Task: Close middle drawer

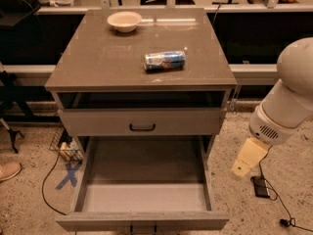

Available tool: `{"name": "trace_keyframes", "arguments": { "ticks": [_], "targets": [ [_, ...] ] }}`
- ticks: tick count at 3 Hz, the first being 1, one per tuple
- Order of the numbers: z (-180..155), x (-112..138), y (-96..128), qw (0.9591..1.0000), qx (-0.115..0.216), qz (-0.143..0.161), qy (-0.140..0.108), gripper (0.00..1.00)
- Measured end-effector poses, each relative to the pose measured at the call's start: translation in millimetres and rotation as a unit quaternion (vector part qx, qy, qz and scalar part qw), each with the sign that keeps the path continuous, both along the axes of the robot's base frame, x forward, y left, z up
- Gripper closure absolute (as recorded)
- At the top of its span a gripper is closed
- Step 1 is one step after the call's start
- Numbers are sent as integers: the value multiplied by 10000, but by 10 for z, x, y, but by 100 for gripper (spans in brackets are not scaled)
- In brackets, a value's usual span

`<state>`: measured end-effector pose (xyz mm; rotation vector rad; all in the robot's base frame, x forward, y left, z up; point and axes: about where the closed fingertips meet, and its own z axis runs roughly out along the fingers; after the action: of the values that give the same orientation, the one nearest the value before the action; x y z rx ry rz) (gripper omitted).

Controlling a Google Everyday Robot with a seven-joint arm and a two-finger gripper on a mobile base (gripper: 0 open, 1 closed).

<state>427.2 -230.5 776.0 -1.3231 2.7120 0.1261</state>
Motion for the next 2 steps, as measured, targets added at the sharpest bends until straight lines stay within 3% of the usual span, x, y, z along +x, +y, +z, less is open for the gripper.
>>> {"name": "trace_keyframes", "arguments": {
  "ticks": [1, 2],
  "targets": [
    [-535, -97, -21, 9979, 280, -446, 379, 0],
    [-1018, -215, 54, 9933, 633, -739, 625, 0]
  ]
}}
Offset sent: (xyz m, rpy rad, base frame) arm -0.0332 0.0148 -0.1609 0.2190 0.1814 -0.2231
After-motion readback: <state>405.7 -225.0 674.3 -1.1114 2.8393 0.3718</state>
